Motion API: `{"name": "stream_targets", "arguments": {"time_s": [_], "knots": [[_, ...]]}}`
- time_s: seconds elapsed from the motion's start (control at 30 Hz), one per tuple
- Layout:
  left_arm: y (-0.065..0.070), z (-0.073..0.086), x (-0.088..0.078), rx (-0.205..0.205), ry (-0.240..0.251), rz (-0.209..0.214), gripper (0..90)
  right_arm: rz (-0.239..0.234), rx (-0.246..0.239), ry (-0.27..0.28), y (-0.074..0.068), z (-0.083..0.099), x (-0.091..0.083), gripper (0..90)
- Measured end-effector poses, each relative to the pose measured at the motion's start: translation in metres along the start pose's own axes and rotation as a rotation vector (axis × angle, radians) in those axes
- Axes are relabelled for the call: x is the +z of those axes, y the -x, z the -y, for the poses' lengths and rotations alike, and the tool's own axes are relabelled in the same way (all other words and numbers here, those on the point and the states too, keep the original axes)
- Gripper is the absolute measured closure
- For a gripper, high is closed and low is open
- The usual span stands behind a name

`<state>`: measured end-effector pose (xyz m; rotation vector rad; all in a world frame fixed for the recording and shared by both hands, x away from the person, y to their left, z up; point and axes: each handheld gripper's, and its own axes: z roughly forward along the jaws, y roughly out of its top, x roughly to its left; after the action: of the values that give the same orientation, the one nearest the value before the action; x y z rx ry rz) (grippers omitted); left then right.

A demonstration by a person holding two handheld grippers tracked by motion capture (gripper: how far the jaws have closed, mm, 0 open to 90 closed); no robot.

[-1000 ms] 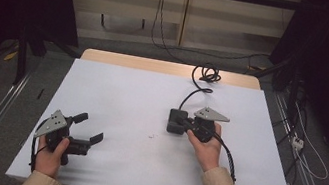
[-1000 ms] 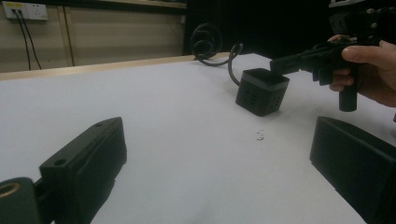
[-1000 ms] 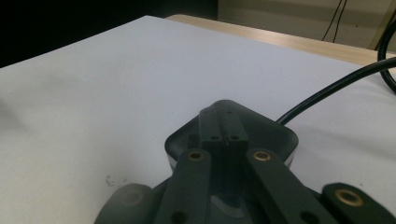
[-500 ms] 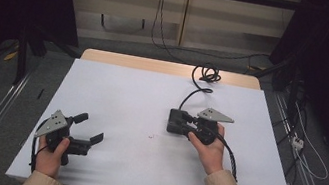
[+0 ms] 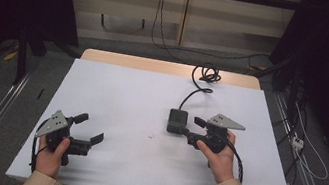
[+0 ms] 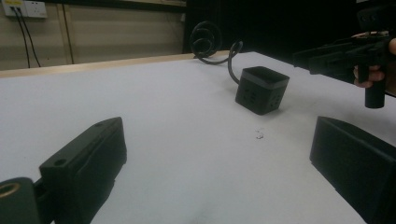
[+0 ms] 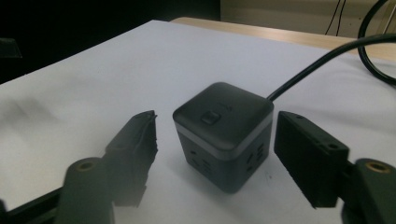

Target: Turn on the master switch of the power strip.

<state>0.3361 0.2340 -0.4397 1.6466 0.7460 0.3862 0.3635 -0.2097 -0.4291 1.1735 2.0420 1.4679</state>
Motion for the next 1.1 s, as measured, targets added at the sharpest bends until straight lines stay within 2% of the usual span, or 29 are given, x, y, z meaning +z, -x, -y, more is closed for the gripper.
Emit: {"name": "stream_targets", "arguments": {"time_s": [0.07, 0.47, 1.1], "knots": [[0.0, 0.0, 0.0, 0.0, 0.001, -0.001, 3.3, 0.001, -0.003, -0.001, 0.0, 0.003, -0.005, 24.1], [0.001, 0.0, 0.001, 0.004, -0.004, 0.002, 3.3, -0.019, -0.03, -0.026, -0.001, 0.017, -0.023, 16.5], [0.001, 0.0, 0.0, 0.003, -0.004, -0.003, 3.3, -0.019, -0.054, -0.044, 0.002, 0.03, -0.044, 10.4]]}}
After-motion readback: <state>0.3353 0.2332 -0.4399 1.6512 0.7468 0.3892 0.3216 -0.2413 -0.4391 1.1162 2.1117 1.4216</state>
